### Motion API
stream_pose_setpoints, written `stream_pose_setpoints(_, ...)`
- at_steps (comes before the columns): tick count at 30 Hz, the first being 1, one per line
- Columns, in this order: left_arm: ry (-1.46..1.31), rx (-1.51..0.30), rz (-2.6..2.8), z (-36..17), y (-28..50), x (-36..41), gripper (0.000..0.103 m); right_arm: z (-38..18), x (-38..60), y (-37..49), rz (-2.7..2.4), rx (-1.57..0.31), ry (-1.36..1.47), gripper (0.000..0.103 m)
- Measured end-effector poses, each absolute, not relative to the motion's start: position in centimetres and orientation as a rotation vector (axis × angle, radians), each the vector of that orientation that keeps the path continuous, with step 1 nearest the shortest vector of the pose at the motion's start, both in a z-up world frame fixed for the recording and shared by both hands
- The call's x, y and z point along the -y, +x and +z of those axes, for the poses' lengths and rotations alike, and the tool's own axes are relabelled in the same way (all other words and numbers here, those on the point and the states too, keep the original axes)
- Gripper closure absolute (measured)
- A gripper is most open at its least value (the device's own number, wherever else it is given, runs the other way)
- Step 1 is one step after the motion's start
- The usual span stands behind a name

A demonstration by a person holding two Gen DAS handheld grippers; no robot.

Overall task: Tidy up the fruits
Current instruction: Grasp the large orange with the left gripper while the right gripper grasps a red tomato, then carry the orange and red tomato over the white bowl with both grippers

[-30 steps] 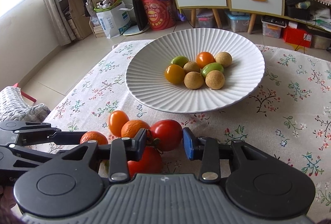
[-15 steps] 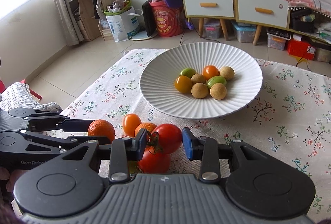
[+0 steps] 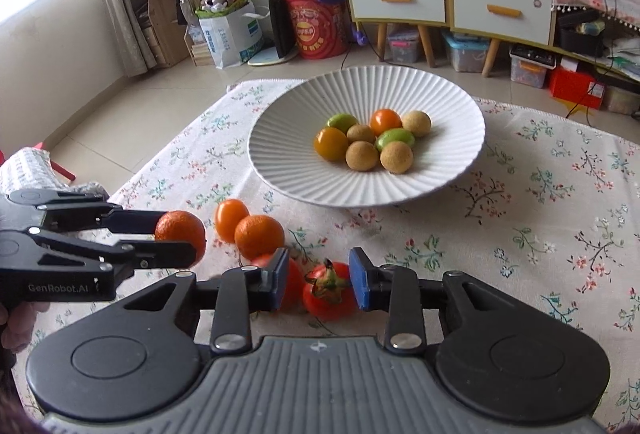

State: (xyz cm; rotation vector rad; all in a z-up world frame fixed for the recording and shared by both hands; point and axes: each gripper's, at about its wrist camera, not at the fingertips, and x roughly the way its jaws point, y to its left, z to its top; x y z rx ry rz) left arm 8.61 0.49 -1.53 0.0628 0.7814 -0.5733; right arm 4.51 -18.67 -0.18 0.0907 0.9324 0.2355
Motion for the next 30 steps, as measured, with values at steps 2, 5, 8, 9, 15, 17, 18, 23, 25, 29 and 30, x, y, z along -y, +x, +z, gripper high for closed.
stream_pose_setpoints(2,0.062,-0.787,-0.573,-1.6,8.6,-0.5,0.063,-0.4,18.5,4.3,0.236,-0.939,0.061,0.069)
stream_pose_setpoints(5,0.065,-0.792,-0.576,-1.7,8.6,-0.4,0.063,-0.8,18.6,4.2,0.239,-0.959,0.056,0.068)
stream_pose_setpoints(8,0.069,-0.799,-0.577,-1.8,8.4,-0.3,0.063,-1.1,18.6,4.1,0.236,-0.965,0.038,0.068)
stream_pose_setpoints(9,0.072,-0.802,-0.578,-1.8,8.3,-0.2,0.063,-1.1,18.7,4.1,0.237,-0.966,0.038,0.068)
stream_pose_setpoints(15,0.076,-0.805,-0.580,-1.8,8.2,-0.1,0.063,-1.6,18.2,4.0,0.241,-0.977,0.009,0.068)
stream_pose_setpoints(17,0.075,-0.802,-0.581,-1.8,8.2,-0.1,0.063,-1.5,18.2,4.0,0.252,-0.976,0.007,0.069)
stream_pose_setpoints(18,0.076,-0.798,-0.582,-1.7,8.1,-0.1,0.063,-1.4,18.2,4.0,0.256,-0.972,0.008,0.069)
stream_pose_setpoints(23,0.066,-0.779,-0.578,-1.3,8.3,-0.3,0.063,-0.5,18.5,3.9,0.261,-0.948,0.020,0.069)
stream_pose_setpoints(25,0.060,-0.773,-0.576,-1.1,8.4,-0.2,0.063,0.1,18.7,4.0,0.262,-0.930,0.027,0.069)
stream_pose_setpoints(29,0.068,-0.747,-0.574,-0.6,8.7,0.3,0.063,0.9,19.1,4.5,0.249,-0.899,0.046,0.069)
stream_pose_setpoints(30,0.069,-0.742,-0.575,-0.6,8.7,0.5,0.063,1.0,19.2,4.6,0.244,-0.893,0.048,0.069)
